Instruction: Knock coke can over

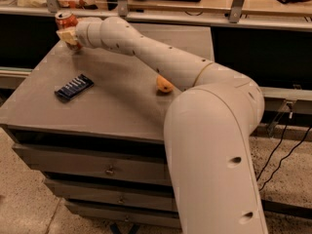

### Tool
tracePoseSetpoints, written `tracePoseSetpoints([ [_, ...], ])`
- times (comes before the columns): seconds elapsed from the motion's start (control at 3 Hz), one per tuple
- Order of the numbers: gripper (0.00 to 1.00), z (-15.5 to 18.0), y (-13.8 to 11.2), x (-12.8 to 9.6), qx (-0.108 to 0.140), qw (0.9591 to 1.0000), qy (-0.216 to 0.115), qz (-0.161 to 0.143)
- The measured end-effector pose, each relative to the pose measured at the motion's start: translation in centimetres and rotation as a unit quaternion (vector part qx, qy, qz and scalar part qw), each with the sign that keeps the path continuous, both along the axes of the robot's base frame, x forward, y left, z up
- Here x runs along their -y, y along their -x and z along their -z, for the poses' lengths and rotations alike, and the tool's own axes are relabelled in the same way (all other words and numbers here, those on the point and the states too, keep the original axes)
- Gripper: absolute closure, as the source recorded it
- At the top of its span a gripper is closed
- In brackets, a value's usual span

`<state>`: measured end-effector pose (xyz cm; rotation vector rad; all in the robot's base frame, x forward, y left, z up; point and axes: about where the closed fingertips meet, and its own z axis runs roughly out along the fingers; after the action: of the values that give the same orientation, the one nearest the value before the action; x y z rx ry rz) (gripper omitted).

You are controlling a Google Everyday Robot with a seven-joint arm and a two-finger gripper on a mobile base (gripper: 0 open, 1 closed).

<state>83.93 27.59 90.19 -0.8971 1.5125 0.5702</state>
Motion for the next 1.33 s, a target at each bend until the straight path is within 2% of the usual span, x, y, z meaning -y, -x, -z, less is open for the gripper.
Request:
tracePoseSetpoints([
  [0.33, 1.00, -3.1, -0.7, 2.0, 0.039, 0.9981, 0.047, -0.006],
  [0.67, 1.00, -4.8, -0.5, 3.2, 0.088, 0.9870, 0.133, -0.017],
  [1.0, 1.00, -5.2, -0.4, 5.3, 0.119, 0.9730, 0.190, -0.052],
  [1.33, 1.00, -6.2, 0.0, 6.8, 0.182, 0.9410, 0.258, -0.122],
])
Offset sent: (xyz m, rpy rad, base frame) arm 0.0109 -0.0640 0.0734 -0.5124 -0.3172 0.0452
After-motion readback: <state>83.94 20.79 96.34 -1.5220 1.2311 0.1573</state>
